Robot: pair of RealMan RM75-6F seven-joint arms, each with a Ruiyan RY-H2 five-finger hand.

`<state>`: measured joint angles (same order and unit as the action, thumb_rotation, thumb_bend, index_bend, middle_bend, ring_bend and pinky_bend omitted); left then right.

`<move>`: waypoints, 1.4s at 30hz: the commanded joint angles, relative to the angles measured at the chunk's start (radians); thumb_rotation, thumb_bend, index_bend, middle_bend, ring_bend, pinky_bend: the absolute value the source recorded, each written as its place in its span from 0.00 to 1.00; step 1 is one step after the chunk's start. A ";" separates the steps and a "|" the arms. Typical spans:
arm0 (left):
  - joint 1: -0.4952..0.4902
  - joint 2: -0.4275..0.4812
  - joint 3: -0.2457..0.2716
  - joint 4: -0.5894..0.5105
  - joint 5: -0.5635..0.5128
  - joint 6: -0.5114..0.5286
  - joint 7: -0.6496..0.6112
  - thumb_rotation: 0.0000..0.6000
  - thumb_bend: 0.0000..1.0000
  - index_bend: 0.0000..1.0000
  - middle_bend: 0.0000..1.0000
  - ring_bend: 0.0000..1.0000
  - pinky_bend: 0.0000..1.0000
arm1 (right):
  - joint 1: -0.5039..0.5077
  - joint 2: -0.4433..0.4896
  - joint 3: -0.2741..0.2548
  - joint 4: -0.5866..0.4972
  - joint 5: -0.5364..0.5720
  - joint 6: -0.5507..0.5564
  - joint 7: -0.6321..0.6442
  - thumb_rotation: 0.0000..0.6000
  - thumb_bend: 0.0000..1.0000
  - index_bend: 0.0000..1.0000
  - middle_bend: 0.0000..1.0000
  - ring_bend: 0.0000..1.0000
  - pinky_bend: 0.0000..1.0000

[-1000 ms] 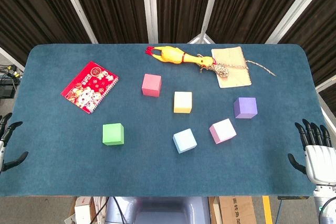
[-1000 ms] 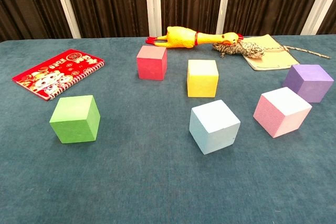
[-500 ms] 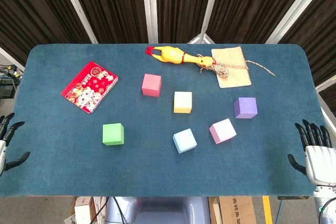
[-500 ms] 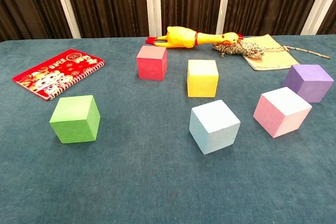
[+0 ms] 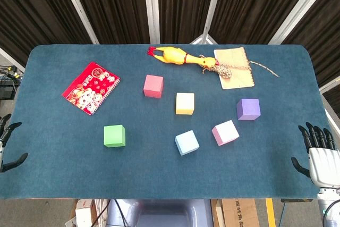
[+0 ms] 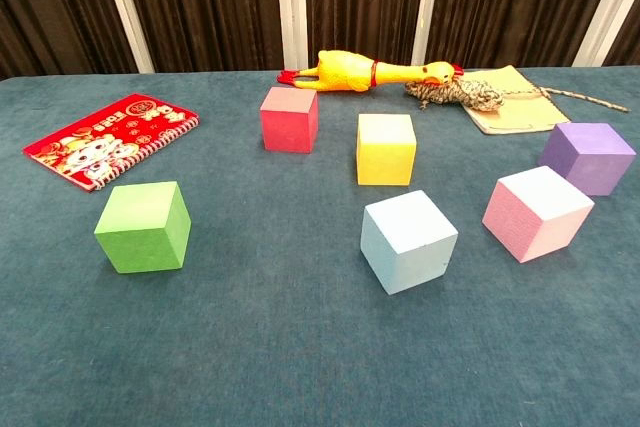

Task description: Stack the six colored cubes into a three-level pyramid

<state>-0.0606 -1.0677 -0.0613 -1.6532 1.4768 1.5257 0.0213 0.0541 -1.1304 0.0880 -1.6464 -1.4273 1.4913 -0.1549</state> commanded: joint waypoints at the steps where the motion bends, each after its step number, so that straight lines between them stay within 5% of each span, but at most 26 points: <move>1: -0.003 0.008 -0.004 -0.001 -0.003 -0.002 -0.009 1.00 0.25 0.19 0.03 0.00 0.01 | -0.004 0.004 0.000 -0.001 -0.001 0.005 0.006 1.00 0.28 0.11 0.07 0.07 0.00; 6: -0.053 0.065 -0.016 -0.010 -0.010 -0.089 -0.059 1.00 0.25 0.19 0.03 0.00 0.01 | -0.005 0.008 0.001 0.000 0.004 0.002 0.016 1.00 0.28 0.11 0.07 0.07 0.00; 16: -0.305 0.240 -0.128 -0.034 -0.204 -0.505 -0.078 1.00 0.18 0.18 0.04 0.01 0.01 | 0.007 -0.005 0.001 0.008 0.024 -0.024 -0.027 1.00 0.28 0.11 0.07 0.07 0.00; 22: -0.496 0.238 -0.194 0.039 -0.368 -0.764 -0.037 1.00 0.15 0.17 0.04 0.01 0.01 | 0.017 -0.030 0.011 0.011 0.064 -0.041 -0.092 1.00 0.28 0.11 0.07 0.07 0.00; 24: -0.633 0.195 -0.204 0.119 -0.462 -0.933 0.033 1.00 0.15 0.17 0.04 0.01 0.01 | 0.024 -0.045 0.017 0.015 0.090 -0.051 -0.131 1.00 0.28 0.11 0.07 0.07 0.00; 29: -0.797 0.112 -0.171 0.244 -0.655 -1.050 0.133 1.00 0.15 0.17 0.05 0.01 0.01 | 0.035 -0.067 0.031 0.026 0.133 -0.065 -0.181 1.00 0.28 0.11 0.07 0.07 0.00; 42: -1.069 -0.117 -0.019 0.449 -0.995 -1.064 0.323 1.00 0.15 0.16 0.05 0.01 0.02 | 0.044 -0.084 0.050 0.054 0.193 -0.074 -0.214 1.00 0.28 0.11 0.07 0.07 0.00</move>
<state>-1.0892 -1.1461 -0.1133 -1.2314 0.5262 0.4733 0.3116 0.0976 -1.2136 0.1362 -1.5948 -1.2378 1.4183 -0.3681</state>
